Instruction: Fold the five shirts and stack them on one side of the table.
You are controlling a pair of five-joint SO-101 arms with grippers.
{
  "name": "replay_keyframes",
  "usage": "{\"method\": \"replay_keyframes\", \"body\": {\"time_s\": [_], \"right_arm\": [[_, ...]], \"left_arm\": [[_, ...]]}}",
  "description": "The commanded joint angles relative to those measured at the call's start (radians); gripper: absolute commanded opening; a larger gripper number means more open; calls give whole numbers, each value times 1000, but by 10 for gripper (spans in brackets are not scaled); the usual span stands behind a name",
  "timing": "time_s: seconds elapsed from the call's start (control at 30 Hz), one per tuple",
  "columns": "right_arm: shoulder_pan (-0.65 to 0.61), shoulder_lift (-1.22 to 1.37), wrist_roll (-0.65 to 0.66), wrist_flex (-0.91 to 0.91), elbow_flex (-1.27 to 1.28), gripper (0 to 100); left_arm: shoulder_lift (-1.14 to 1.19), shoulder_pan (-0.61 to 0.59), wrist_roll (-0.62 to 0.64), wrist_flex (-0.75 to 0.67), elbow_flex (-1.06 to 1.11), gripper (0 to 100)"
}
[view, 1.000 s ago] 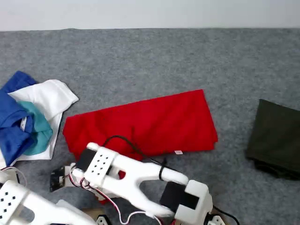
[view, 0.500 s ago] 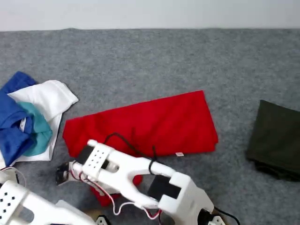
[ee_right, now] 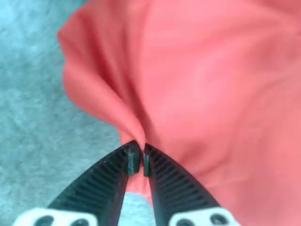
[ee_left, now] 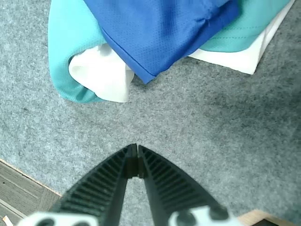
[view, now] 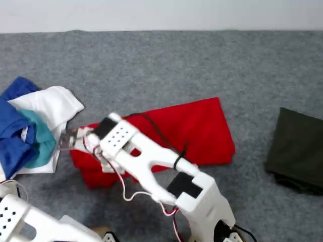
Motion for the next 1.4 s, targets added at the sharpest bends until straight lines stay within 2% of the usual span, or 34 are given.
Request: {"method": "replay_keyframes", "body": {"time_s": [0.0,0.47,0.57,0.77,1.0,1.2,1.37], "right_arm": [[50,-8,11,-35,-84,10],[182,38,8,-136,-86,13],[200,73,3,-128,-86,64],[234,79,-112,-125,-146,185],[272,79,-110,-119,-233,137],[174,59,-110,99,-381,4],[44,68,-115,248,-413,9]], "left_arm": [[-3,2,-8,-23,-2,11],[-3,2,-8,-21,-2,11],[-3,2,-8,-20,-2,11],[-3,2,-8,-18,-2,11],[-3,2,-8,-18,-2,11],[-3,2,-8,-18,-2,11],[-3,2,-8,-23,24,11]]}}
